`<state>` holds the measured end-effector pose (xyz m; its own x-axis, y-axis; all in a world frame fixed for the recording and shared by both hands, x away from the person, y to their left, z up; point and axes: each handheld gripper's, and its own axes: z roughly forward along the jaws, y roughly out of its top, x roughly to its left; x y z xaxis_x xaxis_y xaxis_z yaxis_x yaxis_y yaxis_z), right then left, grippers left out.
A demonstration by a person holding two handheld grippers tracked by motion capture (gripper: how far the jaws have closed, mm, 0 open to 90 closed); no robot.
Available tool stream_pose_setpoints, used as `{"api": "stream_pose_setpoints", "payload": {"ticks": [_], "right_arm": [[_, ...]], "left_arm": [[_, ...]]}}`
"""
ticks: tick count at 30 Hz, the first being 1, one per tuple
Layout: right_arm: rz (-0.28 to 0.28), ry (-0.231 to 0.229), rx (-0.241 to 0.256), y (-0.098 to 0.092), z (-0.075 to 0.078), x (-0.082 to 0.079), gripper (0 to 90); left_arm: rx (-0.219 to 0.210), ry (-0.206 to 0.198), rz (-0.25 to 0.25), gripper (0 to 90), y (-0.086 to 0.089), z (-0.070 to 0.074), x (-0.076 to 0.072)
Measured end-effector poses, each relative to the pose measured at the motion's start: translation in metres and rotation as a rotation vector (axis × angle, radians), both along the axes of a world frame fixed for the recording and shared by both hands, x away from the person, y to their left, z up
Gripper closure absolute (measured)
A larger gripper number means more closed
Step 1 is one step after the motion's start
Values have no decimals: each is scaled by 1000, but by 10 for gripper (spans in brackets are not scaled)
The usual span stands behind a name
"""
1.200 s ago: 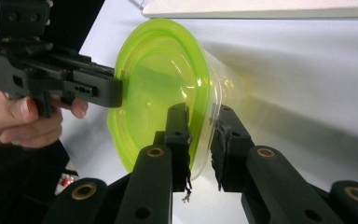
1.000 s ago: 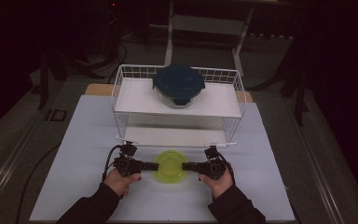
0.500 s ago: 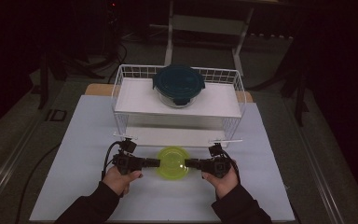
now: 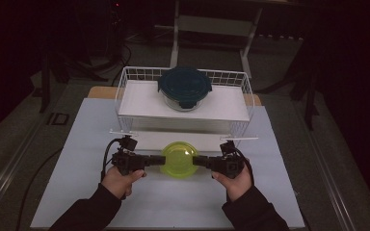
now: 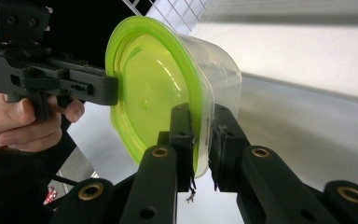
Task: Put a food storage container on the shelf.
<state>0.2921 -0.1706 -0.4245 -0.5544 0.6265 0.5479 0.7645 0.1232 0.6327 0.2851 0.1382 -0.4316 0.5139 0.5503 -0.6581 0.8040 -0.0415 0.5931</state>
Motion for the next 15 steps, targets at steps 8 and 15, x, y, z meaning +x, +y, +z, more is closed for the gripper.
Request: {"api": "stream_pose_setpoints", "payload": {"ticks": [8, 15], "right_arm": [[-7, -36, 19, 0, 24, 1, 806], [-10, -72, 28, -1, 48, 5, 806]], "left_arm": [[-2, -40, -7, 807, 0, 27, 3], [-10, -75, -4, 809, 0, 52, 8]]}}
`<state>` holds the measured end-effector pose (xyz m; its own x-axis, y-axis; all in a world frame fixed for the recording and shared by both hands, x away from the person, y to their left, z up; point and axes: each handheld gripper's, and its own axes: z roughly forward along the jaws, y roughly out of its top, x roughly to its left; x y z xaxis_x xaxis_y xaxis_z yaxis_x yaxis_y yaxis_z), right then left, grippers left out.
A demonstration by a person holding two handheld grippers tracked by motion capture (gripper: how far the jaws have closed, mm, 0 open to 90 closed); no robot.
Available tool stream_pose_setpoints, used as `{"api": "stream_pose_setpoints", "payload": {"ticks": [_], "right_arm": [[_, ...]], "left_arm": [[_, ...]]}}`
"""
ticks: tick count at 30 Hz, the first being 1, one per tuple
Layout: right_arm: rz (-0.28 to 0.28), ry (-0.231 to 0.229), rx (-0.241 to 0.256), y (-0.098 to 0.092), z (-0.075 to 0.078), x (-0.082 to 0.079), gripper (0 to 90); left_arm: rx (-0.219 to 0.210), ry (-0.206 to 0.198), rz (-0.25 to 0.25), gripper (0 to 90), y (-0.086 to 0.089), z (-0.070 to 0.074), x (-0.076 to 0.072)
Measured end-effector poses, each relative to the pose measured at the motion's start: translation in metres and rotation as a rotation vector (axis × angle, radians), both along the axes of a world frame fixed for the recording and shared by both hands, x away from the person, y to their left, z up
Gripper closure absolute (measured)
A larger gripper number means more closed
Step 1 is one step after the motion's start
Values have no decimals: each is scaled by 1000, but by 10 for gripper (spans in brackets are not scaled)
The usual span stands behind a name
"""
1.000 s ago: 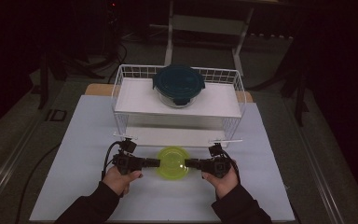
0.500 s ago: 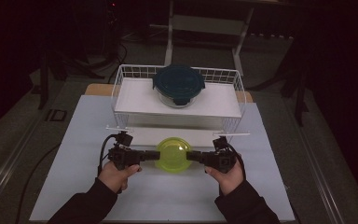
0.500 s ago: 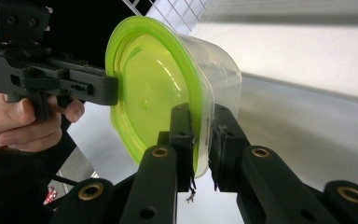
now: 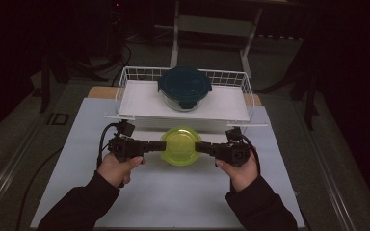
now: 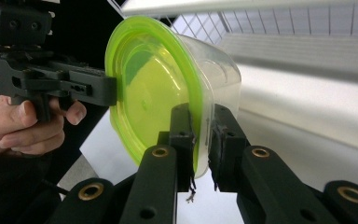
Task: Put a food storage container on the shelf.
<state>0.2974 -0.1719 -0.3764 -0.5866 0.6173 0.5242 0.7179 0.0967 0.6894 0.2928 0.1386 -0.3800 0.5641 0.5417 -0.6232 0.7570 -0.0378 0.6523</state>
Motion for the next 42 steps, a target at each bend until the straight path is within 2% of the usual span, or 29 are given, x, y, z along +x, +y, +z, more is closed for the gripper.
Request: {"api": "stream_pose_setpoints", "payload": {"ticks": [16, 22, 34, 42], "right_arm": [[-12, -101, 13, 5, 56, 8, 806], [-22, -127, 14, 6, 69, 12, 807], [-42, -182, 14, 9, 107, 31, 806], [-55, -187, 14, 7, 126, 51, 806]], "left_arm": [[-10, -83, 25, 809, 4, 55, 7], [-14, -104, 30, 810, 5, 68, 12], [-19, -159, 41, 812, 5, 103, 33], [-22, -157, 61, 811, 1, 121, 54]]}}
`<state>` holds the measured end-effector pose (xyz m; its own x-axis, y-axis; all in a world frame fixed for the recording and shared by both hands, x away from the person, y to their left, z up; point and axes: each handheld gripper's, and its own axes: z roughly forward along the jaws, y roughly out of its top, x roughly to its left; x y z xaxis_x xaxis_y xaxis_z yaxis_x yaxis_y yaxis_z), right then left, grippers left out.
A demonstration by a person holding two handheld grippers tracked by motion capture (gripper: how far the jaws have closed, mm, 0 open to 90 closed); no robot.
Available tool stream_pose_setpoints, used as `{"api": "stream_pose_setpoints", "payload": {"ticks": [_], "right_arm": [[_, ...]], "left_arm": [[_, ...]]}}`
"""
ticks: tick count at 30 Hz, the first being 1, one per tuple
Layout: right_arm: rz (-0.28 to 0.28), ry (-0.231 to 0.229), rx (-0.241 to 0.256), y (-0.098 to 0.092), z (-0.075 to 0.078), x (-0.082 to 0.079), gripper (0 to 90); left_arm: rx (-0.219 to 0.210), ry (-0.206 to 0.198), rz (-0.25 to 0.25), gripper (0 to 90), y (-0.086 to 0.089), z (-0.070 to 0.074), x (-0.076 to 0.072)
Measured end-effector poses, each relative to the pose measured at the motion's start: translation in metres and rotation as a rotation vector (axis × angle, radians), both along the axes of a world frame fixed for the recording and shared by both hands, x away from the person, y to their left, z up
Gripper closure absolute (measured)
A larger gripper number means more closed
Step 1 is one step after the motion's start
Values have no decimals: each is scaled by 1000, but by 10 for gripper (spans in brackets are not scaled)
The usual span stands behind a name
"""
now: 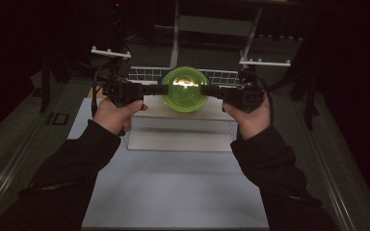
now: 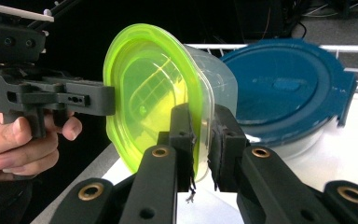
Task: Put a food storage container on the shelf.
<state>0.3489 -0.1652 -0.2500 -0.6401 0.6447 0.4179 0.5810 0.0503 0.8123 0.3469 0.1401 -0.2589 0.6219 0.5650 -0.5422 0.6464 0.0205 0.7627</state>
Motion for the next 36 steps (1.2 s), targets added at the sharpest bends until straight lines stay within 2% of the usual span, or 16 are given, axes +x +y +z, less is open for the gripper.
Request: {"api": "stream_pose_setpoints", "payload": {"ticks": [7, 9, 14, 19, 24, 32, 34, 36], "right_arm": [[-20, 33, 21, 0, 6, 22, 805], [-23, 38, 11, 1, 8, 26, 805], [-36, 71, -7, 3, 8, 36, 804], [-51, 96, -3, 2, 6, 44, 803], [-50, 143, 13, 1, 3, 53, 800], [-72, 147, 16, 4, 3, 59, 790], [-72, 154, 24, 4, 4, 61, 761], [-79, 154, 27, 4, 3, 64, 747]], "left_arm": [[5, 10, 23, 809, -2, 7, 19], [-9, 29, 19, 809, -1, 6, 25], [-13, 56, 23, 805, 0, 1, 36], [-13, 73, 28, 801, -3, 0, 46], [-19, 89, 40, 797, -3, -3, 50], [-31, 103, 58, 775, -4, -5, 59], [-27, 99, 63, 734, -6, -6, 61], [-29, 101, 69, 733, -7, -6, 63]]}}
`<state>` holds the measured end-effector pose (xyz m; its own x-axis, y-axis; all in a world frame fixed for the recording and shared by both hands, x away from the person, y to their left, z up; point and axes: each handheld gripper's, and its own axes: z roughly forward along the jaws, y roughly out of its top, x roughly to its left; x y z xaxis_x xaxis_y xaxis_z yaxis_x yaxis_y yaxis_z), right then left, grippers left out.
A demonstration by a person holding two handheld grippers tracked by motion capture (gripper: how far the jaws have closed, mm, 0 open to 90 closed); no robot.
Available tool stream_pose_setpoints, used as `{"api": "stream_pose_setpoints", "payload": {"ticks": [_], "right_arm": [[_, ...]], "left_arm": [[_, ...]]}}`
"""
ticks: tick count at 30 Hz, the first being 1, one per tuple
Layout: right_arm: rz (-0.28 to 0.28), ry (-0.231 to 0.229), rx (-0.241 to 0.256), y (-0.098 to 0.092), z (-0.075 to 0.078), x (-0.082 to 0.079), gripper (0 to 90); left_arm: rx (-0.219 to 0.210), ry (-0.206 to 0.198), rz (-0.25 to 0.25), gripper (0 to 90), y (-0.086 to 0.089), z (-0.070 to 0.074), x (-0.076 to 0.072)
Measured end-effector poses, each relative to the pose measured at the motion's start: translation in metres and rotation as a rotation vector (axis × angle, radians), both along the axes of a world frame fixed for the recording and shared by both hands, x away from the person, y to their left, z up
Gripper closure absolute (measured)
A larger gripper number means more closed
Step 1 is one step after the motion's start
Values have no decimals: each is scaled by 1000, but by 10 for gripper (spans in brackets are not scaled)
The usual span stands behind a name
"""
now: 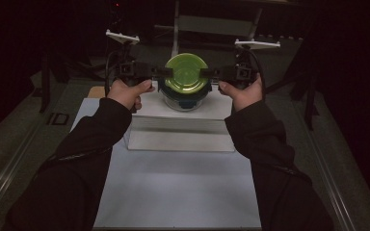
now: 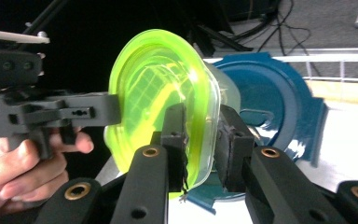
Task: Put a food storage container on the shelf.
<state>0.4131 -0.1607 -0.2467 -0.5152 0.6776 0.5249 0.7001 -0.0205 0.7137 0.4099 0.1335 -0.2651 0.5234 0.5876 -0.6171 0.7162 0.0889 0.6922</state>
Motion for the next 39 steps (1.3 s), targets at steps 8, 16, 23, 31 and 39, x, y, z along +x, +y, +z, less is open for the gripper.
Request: {"api": "stream_pose_setpoints", "payload": {"ticks": [8, 16, 23, 31, 39], "right_arm": [[-41, 10, -13, 0, -1, 10, 727], [-63, 16, -17, 1, -1, 20, 692], [-78, 0, -42, 5, -1, 22, 587], [-80, -64, -48, 4, 3, 19, 426], [-29, -109, -41, -1, 4, 10, 271]], "left_arm": [[-5, 8, 26, 718, -4, -2, 9], [11, 13, 24, 631, -8, -3, 14], [-9, 7, 12, 471, -8, -2, 17], [1, -37, 20, 322, -6, -3, 12], [-18, -132, -21, 148, -3, -5, 2]]}}
